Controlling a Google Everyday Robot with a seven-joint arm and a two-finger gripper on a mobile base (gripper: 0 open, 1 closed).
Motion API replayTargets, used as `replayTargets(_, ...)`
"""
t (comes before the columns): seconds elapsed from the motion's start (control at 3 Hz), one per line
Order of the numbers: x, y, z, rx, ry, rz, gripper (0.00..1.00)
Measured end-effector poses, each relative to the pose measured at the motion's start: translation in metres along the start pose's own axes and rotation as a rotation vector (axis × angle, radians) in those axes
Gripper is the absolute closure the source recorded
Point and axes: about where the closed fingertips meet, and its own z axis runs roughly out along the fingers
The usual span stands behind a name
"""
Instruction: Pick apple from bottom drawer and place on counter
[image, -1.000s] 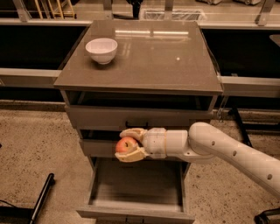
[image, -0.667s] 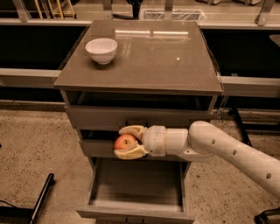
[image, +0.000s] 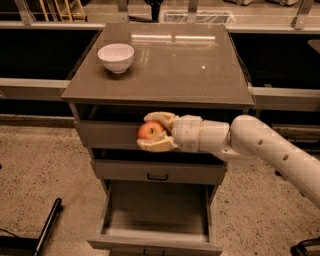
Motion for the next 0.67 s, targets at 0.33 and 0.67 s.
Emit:
replayTargets(0.33,-0.033,-0.033,-0.006,0.032,-0.021,-0.002,1.0)
replayTargets(0.67,-0.062,-0.063,-0.012,0.05,-0.063,0.005,1.0)
